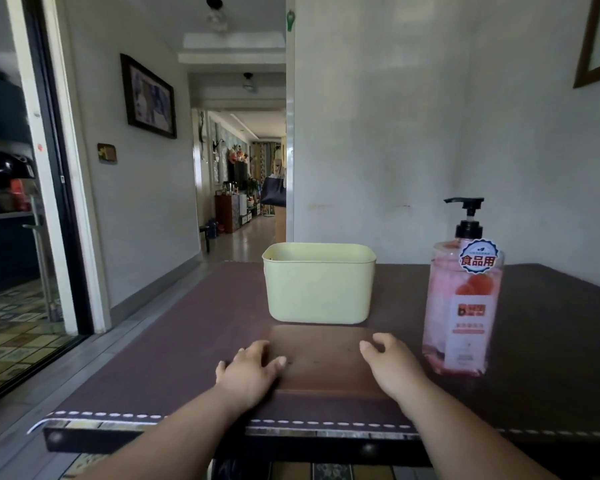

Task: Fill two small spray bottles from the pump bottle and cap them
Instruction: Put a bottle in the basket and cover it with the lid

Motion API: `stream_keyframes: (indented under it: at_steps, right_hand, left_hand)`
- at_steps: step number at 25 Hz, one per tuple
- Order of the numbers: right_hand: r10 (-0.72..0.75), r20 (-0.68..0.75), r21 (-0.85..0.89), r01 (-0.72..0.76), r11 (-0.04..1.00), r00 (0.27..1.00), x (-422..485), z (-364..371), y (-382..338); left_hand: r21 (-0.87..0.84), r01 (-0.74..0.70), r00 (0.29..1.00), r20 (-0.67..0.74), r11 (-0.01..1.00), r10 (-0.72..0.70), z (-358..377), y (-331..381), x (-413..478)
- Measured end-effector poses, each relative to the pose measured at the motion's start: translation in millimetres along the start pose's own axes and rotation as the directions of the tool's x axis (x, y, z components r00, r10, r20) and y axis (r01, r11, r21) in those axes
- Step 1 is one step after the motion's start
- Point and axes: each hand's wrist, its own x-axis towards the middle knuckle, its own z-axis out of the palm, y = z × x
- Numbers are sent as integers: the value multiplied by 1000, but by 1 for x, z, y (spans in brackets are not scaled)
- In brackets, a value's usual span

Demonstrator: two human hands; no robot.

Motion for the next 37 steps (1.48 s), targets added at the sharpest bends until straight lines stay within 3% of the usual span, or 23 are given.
stream_keyframes:
  at_steps: [4, 7, 10, 14, 19, 24, 28, 37]
  right_hand:
    - [-99, -110, 184, 118, 976, 989, -7, 7, -4]
    - [-199, -270, 191, 255, 948, 942, -4, 3, -19]
    - [-270, -395, 176, 361, 916, 878, 22, -16, -50]
    - [-235, -415, 228, 350, 908, 879, 80, -42, -90]
    - [-144, -325, 246, 230, 942, 935, 151, -48, -112]
    - [-134, -248, 78, 157, 984, 960, 189, -39, -115]
    - [-117, -118, -64, 110, 992, 986, 202, -30, -107]
    - [-127, -87, -118, 116, 986, 988, 192, -22, -91]
  left_hand:
    - [-330, -117, 977, -208, 937, 49, -3, -7, -6]
    - [-360, -256, 906, -412, 897, 93, -12, -7, -6]
    - [-341, -364, 864, -472, 867, 177, -39, 16, 21]
    - [-405, -359, 894, -407, 841, 186, -79, 53, 80]
    - [-516, -272, 949, -285, 812, 137, -93, 71, 154]
    - [-525, -130, 985, -166, 841, 49, -86, 70, 195]
    - [-506, -70, 985, -170, 860, -20, -75, 65, 203]
    - [-488, -78, 983, -184, 869, -15, -64, 54, 196]
